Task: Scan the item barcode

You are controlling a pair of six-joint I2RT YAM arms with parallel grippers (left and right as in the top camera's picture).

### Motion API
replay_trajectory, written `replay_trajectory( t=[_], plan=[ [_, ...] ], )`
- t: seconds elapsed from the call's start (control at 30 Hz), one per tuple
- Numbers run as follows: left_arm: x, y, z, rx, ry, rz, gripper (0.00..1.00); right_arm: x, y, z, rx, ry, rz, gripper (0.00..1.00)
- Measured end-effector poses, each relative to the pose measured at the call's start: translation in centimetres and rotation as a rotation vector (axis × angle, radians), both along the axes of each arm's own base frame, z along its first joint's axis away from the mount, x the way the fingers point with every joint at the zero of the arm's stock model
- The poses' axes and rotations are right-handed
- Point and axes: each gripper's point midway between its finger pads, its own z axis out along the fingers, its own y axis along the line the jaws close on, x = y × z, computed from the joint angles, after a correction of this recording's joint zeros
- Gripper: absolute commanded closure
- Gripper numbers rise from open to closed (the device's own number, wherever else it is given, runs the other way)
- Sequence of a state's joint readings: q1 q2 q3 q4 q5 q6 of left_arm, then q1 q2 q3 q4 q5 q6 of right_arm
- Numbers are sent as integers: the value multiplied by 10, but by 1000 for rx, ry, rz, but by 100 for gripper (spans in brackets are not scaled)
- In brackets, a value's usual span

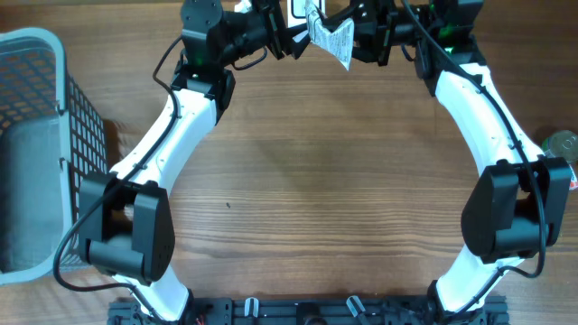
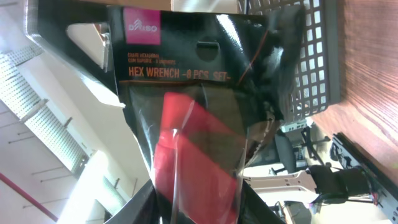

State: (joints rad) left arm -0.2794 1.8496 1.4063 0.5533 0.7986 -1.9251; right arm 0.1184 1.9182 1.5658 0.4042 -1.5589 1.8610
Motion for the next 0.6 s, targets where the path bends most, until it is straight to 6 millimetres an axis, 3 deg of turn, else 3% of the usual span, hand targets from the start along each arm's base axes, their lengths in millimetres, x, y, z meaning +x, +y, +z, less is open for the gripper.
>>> replay_trajectory(
  t=[0.17,0.6],
  plan=[
    [0,1,-3,6,2,-11,62,-1,0,3,1,-6,0,95],
    [3,14,-2,4,-3,-8,68,-1,0,2,0,-1,0,95]
  ],
)
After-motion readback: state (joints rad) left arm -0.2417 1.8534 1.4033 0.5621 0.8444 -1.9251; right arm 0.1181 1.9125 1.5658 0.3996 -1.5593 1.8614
